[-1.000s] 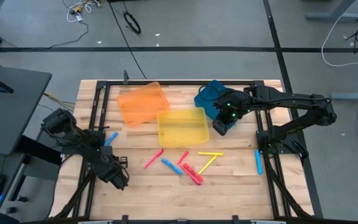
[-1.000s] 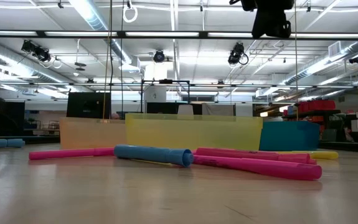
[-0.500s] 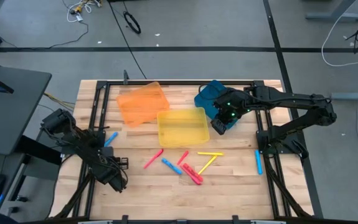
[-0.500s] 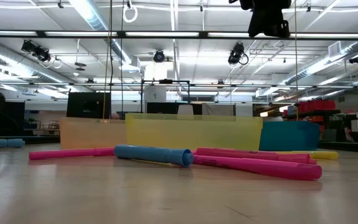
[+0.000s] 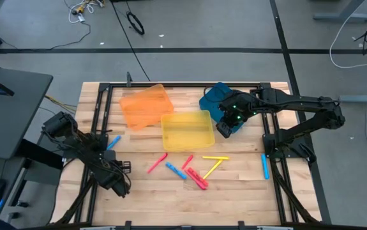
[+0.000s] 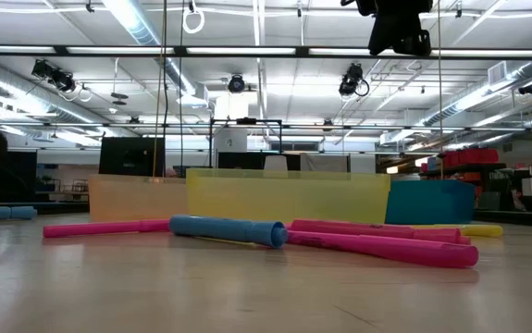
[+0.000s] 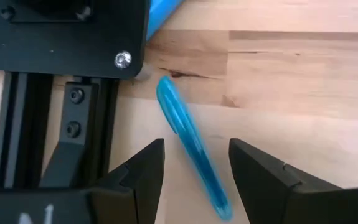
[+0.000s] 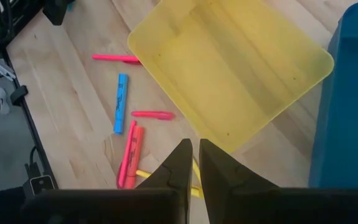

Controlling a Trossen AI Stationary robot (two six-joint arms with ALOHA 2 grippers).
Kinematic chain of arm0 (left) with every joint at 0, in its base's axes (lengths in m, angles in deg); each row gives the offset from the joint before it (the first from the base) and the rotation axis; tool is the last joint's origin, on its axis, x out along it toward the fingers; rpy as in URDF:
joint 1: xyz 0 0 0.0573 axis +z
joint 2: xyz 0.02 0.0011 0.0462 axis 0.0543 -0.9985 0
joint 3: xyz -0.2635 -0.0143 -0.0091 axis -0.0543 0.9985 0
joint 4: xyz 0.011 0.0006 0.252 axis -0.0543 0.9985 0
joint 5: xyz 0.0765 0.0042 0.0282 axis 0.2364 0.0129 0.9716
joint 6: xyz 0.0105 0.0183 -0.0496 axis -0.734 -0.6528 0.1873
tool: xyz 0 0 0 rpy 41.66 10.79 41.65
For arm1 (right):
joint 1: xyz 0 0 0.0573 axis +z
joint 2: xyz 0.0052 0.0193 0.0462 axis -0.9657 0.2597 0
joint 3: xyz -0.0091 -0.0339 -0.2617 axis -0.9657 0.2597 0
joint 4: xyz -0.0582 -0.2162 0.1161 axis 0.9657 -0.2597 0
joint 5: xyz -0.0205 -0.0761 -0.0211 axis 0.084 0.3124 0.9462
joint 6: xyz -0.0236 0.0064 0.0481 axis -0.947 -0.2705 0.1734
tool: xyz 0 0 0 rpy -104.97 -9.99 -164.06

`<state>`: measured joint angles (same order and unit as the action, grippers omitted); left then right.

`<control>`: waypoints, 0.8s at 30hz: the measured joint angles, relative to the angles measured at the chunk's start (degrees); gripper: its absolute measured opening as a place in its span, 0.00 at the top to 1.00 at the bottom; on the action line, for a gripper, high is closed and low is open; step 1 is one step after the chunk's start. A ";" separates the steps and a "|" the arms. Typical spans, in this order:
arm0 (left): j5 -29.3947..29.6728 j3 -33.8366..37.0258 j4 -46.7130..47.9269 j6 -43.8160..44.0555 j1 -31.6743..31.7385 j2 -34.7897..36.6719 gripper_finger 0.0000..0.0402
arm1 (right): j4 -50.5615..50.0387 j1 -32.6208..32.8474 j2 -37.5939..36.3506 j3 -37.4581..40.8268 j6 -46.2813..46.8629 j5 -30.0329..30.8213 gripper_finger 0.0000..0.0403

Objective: Pick & Place Markers
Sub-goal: Put the blue pen into the blue bin

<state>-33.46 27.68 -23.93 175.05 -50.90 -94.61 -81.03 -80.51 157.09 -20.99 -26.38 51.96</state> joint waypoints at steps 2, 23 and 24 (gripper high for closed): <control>0.00 1.32 -2.47 0.04 0.00 0.00 0.53 | 0.00 0.00 0.00 -0.02 0.01 0.00 0.92; 5.76 2.17 -6.68 -6.52 -1.73 -0.02 0.73 | 2.56 -0.01 0.00 -0.01 3.03 0.01 0.92; 6.05 2.17 -6.92 -6.53 -1.90 -0.02 0.76 | 2.56 0.00 0.00 0.00 3.03 0.01 0.92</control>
<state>-27.41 29.85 -30.85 168.52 -52.80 -94.63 -78.47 -80.51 157.09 -20.99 -23.35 51.97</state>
